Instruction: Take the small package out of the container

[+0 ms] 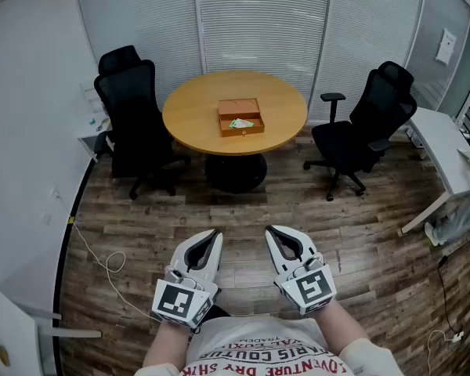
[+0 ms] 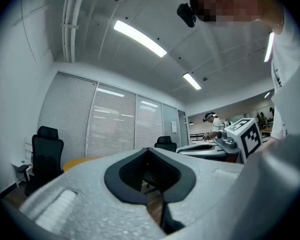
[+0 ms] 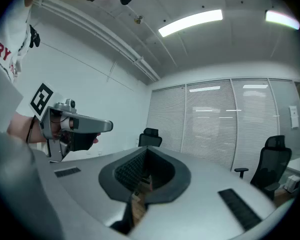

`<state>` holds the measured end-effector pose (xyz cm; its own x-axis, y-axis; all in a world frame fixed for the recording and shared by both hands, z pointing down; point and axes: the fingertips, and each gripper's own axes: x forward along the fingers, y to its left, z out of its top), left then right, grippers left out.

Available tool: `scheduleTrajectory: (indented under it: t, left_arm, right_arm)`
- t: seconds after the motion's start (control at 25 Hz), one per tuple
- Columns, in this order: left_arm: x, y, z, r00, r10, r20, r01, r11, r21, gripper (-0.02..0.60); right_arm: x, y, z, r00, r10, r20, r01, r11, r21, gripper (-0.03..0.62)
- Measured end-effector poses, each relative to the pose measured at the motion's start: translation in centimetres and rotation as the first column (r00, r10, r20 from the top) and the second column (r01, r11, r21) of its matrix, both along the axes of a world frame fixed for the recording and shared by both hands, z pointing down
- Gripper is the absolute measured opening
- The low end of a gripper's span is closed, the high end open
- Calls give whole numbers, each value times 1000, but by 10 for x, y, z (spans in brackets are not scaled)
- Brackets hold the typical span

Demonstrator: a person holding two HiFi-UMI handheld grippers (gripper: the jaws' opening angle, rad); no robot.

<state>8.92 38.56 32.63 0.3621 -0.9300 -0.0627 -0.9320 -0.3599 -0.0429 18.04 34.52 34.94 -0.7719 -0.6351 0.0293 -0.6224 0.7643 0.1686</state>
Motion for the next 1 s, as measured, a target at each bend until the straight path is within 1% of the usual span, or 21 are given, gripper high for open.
scheduleTrajectory:
  t: [0.16,0.4,0.56,0.68,0.88,1.0]
  left_arm:
    - [4,-3,2,1000,-2,-6,2,1000,1,9]
    - [10,-7,4,1000,-5,-16,5,1000,-2,9]
    - [15,-12,5,1000,-2,-14,2,1000,1,9]
    - [16,-16,11,1000,-3,-7,3,1000,-9,9]
    - [5,-37,29,999,-14,29,15,999,-48,9]
    - [-11,-63,42,1000,-21,23,22,998,-67,9]
  right_arm:
    - [8,-4,1,1000,-5,11,5,1000,13,6]
    - [19,-6,10,1000,12,20,-12,1000,-7,6]
    - [27,-12,11,997,31,72,-28,999,-45,6]
    - [30,-17,18,996,39,81,-34,997,-67,6]
    - [23,-38,40,997,38,72,-30,992,-119,6]
    - [12,-62,53,998,48,48,-41,991,-131,6]
